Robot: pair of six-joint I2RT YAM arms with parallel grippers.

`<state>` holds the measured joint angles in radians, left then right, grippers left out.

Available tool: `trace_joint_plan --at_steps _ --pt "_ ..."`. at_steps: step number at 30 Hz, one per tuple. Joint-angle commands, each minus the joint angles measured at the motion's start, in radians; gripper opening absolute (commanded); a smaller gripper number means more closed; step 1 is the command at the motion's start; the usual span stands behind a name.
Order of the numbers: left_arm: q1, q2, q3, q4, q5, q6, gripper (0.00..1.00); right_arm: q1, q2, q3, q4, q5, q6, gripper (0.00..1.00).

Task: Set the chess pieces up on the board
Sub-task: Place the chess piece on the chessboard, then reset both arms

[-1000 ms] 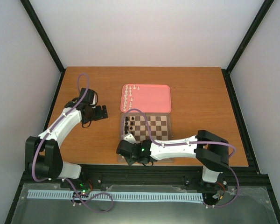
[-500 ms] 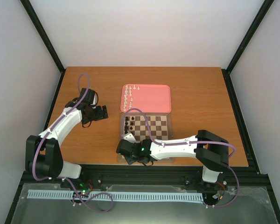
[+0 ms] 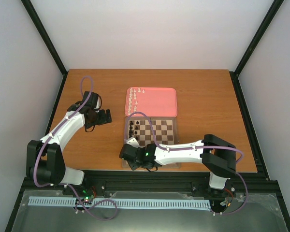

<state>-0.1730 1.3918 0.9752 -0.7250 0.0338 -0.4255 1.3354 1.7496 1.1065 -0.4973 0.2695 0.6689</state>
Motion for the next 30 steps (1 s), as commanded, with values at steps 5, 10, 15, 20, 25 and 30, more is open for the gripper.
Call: trace_joint_plan --at_steps 5,10,15,20,25,30 --pt "0.003 -0.002 0.009 0.021 0.002 0.011 1.00 -0.004 0.003 0.013 0.013 0.008 0.010 0.15" --pt "0.003 -0.003 0.009 0.019 0.002 0.010 1.00 -0.002 -0.015 0.006 0.007 0.016 0.012 0.16" --pt "0.003 -0.004 0.008 0.019 -0.001 0.011 1.00 -0.002 -0.055 0.003 -0.012 0.031 0.018 0.24" --pt "0.002 -0.004 0.011 0.017 -0.005 0.012 1.00 -0.002 -0.107 0.022 -0.052 0.067 0.026 0.34" --pt "0.003 -0.003 0.020 0.014 -0.005 0.011 1.00 -0.002 -0.158 0.091 -0.158 0.139 0.032 0.53" --pt "0.003 0.000 0.033 0.011 0.000 0.007 1.00 -0.020 -0.170 0.216 -0.329 0.214 0.043 0.73"
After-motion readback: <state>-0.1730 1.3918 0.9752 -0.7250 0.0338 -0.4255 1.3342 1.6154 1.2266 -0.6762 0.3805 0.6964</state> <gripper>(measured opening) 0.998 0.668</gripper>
